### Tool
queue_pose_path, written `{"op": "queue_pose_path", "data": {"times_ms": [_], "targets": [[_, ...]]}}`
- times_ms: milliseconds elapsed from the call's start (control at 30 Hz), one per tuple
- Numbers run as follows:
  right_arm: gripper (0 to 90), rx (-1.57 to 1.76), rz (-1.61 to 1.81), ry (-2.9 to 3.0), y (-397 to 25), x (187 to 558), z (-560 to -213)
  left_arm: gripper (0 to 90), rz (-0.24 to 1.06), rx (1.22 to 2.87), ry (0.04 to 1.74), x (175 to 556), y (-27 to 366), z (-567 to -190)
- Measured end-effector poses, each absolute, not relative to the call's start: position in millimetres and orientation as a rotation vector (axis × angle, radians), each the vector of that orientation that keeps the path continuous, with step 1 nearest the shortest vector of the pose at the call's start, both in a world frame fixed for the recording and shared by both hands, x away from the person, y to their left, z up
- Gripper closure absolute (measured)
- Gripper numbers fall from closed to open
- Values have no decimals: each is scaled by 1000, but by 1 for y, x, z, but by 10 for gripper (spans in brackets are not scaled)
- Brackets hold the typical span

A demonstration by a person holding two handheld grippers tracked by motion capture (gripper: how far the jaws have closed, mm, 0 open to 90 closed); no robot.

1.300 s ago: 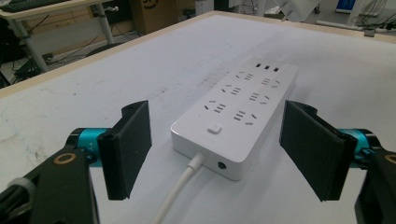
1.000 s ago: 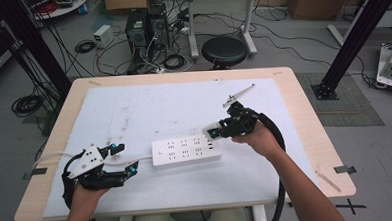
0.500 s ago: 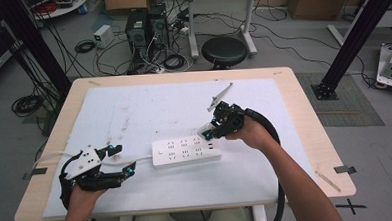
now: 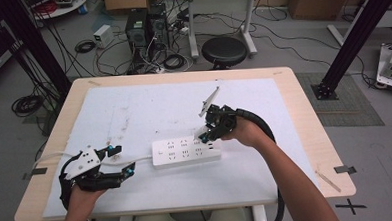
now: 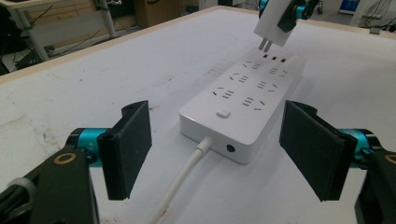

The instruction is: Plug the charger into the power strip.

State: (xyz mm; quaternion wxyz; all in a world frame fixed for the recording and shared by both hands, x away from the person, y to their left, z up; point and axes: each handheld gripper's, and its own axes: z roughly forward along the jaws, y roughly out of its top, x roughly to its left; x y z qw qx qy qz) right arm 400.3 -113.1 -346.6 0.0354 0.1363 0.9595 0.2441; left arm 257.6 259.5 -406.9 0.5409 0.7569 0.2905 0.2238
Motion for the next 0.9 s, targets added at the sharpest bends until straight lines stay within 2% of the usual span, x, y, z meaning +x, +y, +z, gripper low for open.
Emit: {"op": "queue_pose_path", "data": {"times_ms": [600, 900], "targets": [[637, 247, 576, 2967, -93, 405, -359, 253, 522, 1798, 695, 257, 260, -411], [637, 82, 421, 2965, -78, 405, -354, 252, 522, 1792, 702, 257, 262, -412]]}}
